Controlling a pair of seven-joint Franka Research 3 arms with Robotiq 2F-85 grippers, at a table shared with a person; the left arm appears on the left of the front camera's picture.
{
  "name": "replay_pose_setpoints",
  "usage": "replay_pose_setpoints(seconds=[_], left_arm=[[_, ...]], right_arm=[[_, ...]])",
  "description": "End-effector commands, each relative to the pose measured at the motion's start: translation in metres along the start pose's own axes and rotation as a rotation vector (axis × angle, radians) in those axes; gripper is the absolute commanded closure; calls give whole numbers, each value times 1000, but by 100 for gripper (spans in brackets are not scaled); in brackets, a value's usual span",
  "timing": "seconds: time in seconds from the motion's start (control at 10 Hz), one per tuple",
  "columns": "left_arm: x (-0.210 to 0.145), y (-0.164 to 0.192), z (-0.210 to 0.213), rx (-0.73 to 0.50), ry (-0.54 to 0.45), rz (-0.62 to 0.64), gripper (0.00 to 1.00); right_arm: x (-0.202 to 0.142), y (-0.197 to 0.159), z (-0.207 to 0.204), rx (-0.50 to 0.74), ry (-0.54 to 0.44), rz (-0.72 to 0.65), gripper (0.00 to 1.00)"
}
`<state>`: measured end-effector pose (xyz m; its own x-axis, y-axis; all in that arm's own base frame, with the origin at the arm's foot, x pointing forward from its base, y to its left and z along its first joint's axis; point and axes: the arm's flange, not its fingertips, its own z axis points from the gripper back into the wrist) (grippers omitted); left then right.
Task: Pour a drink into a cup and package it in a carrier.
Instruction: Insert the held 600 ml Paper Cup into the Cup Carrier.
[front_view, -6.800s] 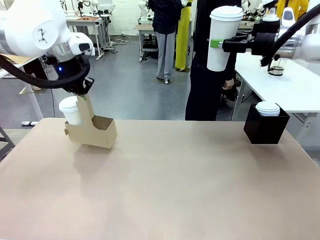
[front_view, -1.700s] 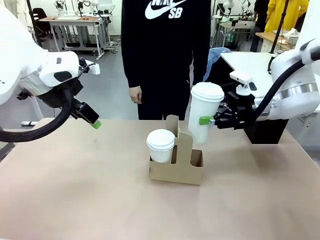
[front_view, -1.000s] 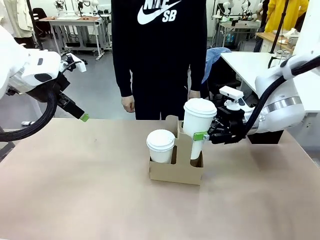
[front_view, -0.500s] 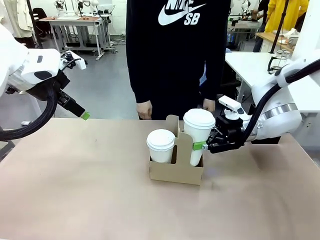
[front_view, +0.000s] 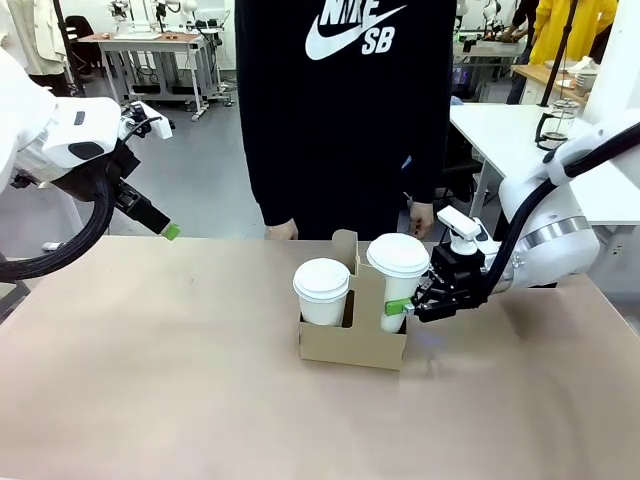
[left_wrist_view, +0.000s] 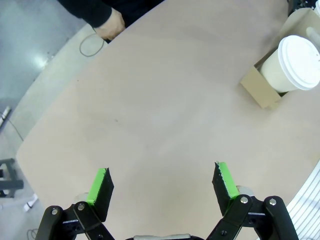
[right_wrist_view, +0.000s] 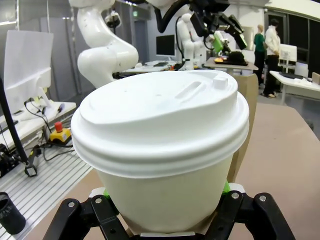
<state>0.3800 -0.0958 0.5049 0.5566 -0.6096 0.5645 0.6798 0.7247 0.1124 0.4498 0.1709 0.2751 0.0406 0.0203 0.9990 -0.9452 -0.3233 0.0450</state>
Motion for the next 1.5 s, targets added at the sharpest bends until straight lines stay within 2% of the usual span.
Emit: replay_pose_setpoints(seconds=[0.0, 0.4, 0.5, 0.9, 1.4], left_arm=[[0, -1, 1, 10, 5, 11, 0], [0, -1, 1, 10, 5, 11, 0], [0, -1, 1, 10, 5, 11, 0], [0, -1, 1, 10, 5, 11, 0], [0, -1, 1, 10, 5, 11, 0]], right_arm=[[-7, 0, -4, 27, 50, 41, 20], [-22, -1, -5, 32, 95, 53, 20], [-24, 0, -4, 39, 107, 62, 0], [-20, 12, 13, -15, 146, 47, 0], [-15, 45, 66, -139, 127, 27, 0]])
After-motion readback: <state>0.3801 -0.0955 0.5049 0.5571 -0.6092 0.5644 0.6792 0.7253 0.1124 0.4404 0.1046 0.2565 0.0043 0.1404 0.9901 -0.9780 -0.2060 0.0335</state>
